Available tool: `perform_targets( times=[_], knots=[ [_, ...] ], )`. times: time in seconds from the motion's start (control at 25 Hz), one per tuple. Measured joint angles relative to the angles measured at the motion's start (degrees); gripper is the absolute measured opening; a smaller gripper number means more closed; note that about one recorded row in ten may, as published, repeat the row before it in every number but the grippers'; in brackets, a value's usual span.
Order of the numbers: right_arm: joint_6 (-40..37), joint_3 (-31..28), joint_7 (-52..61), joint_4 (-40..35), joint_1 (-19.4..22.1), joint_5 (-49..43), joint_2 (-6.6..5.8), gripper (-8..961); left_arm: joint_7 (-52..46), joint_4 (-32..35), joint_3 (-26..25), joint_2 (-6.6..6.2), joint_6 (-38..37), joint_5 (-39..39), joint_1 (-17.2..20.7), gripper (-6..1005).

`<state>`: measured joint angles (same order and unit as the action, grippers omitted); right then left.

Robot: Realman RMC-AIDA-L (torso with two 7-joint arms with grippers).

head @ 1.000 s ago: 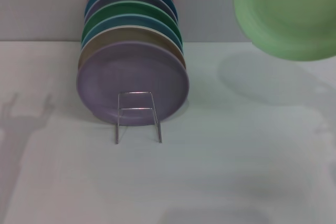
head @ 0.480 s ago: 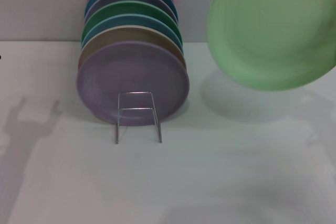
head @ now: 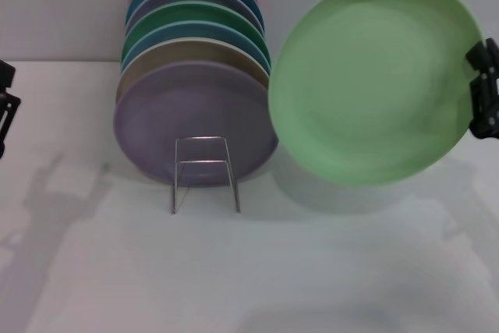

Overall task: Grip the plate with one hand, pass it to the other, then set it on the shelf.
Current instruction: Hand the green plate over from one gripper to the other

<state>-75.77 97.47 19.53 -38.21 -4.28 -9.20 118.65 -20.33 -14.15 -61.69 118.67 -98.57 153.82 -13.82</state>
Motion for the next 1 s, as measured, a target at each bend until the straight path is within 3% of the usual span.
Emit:
perform_targets(
  times=[0.52, 1.0],
  knots=[
    [-3.2, 0.8, 0.1, 5.3, -4.1, -1.8, 0.23, 25, -0.7, 0.5, 6.4, -0.31, -1.1, 0.1, 0.6, 830],
    [-5.2, -0.6, -0.9, 5.5, -4.3, -2.0, 0.07, 23, -3.7, 0.0, 5.9, -0.24, -4.8, -0.3, 2.1, 830]
  ],
)
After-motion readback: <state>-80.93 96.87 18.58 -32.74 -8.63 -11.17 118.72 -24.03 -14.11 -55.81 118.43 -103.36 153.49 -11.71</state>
